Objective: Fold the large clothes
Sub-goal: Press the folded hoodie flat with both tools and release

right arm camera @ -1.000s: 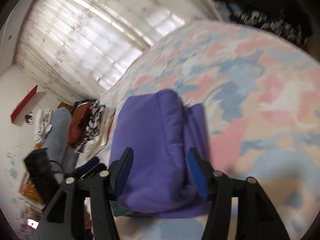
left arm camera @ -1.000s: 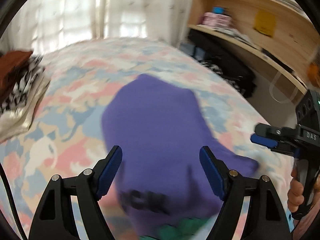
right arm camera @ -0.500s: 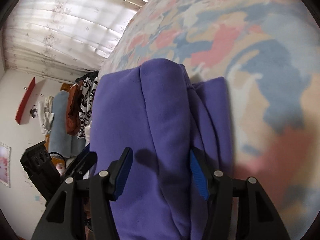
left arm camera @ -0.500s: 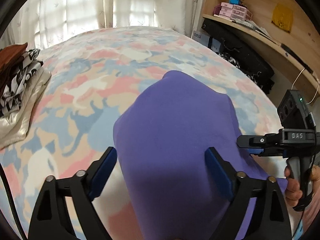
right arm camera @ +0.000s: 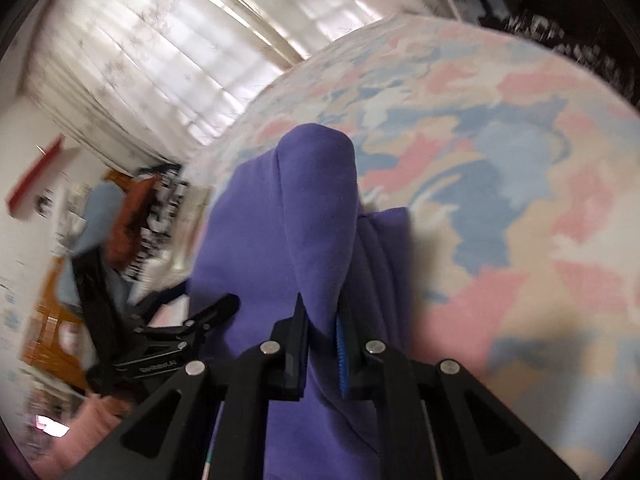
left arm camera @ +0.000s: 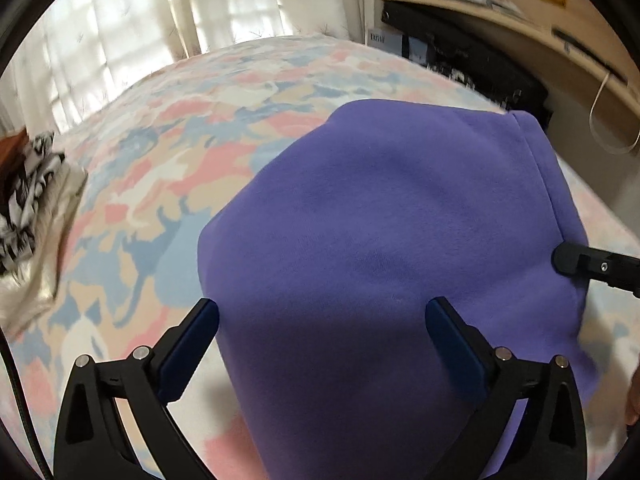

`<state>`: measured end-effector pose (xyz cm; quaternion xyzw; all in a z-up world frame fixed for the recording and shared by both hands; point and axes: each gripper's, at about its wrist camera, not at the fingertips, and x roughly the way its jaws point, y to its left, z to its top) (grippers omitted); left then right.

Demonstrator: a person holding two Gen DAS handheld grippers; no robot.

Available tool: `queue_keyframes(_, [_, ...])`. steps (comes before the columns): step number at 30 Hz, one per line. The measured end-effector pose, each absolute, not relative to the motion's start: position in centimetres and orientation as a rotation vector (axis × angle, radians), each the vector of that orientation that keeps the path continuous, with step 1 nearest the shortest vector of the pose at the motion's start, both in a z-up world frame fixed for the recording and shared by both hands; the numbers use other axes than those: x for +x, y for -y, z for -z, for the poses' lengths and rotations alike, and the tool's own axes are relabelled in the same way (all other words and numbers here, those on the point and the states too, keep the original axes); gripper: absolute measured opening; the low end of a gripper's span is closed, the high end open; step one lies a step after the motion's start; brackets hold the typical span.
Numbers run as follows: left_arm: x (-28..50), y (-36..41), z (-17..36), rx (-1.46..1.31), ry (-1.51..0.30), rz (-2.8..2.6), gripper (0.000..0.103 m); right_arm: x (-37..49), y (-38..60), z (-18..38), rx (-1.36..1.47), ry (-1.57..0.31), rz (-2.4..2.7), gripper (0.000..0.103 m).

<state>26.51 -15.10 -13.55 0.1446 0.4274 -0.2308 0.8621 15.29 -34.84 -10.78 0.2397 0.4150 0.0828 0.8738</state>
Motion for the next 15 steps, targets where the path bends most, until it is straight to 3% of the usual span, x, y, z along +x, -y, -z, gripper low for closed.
queue_keyframes(7, [26.1, 17.8, 15.0, 0.436, -0.841, 0.421, 0.102, 17.4, 36.9, 15.1, 0.538, -0.945, -0.067, 0.013])
queue_keyframes(15, [25.9, 16.7, 14.9, 0.369, -0.827, 0.428, 0.102, 17.1, 38.0, 16.8, 0.611, -0.945, -0.067, 0.02])
